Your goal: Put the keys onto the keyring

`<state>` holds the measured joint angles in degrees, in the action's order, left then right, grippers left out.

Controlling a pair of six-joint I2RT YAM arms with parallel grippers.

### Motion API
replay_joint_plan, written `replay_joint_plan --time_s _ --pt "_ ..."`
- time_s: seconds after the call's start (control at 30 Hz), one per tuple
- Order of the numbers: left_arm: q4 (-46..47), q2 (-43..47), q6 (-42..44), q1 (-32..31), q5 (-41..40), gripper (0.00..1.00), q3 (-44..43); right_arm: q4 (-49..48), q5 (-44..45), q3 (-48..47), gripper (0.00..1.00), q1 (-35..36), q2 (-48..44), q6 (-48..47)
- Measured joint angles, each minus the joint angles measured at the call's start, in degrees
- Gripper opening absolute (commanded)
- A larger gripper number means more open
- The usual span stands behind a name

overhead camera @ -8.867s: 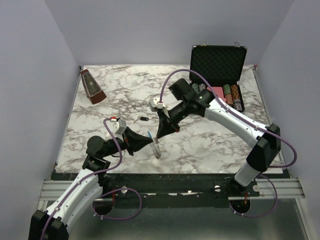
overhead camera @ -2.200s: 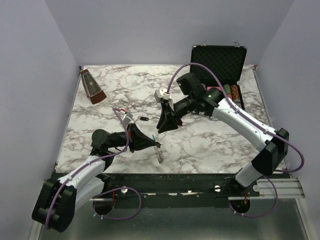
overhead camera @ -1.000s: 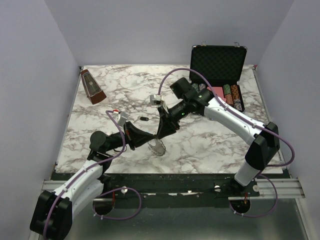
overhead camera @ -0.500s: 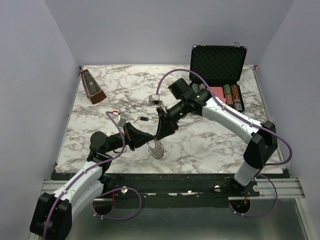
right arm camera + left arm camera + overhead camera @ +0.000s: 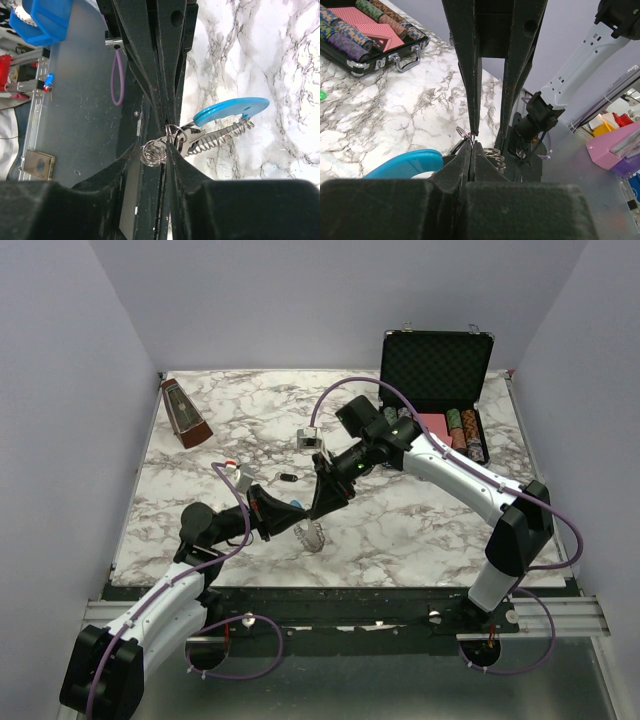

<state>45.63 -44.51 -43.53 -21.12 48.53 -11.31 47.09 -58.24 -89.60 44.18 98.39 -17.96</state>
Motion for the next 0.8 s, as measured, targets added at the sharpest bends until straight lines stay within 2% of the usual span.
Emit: replay_joint_plan --time_s 0.8 --pt "-1.6 0.0 -0.2 0.1 -0.3 0.0 0.0 -2.1 2.0 0.0 0.38 0.2 0.4 2.0"
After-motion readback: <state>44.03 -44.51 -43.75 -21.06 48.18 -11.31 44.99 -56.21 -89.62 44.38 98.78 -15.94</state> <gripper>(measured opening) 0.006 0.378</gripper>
